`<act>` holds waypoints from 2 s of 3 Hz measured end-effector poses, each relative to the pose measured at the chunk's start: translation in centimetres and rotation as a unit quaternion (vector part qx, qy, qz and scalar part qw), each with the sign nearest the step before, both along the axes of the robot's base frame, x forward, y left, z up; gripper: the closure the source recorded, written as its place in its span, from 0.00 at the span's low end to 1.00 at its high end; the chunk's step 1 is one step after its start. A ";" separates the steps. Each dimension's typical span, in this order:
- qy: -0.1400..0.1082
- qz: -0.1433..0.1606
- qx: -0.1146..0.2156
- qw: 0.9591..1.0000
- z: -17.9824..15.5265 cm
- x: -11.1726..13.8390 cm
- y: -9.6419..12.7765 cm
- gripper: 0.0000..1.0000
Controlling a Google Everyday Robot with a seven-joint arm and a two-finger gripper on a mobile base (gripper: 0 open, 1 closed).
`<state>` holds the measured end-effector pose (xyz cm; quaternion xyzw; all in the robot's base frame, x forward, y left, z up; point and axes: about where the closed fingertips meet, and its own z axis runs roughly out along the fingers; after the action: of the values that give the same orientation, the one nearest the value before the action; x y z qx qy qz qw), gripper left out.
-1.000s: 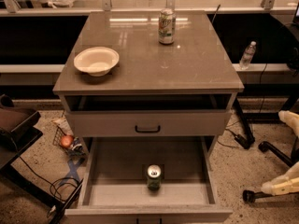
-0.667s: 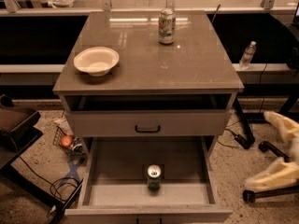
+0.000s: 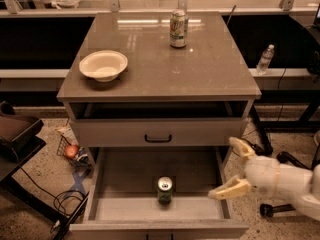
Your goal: Pick green can from middle drawer and place on counter
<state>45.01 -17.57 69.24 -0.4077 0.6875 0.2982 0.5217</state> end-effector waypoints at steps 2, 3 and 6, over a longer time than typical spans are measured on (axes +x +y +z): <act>0.025 0.008 0.036 0.999 -10.6 1.3 2.7 0.00; 0.025 0.008 0.036 0.999 -10.6 1.3 2.7 0.00; -0.022 0.072 0.000 0.997 -19.1 6.8 7.6 0.00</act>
Offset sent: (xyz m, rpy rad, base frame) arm 0.0137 0.0288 -0.1519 0.0847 0.1091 0.0071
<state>51.84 -9.95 50.16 -0.4626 0.6446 0.3257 0.5142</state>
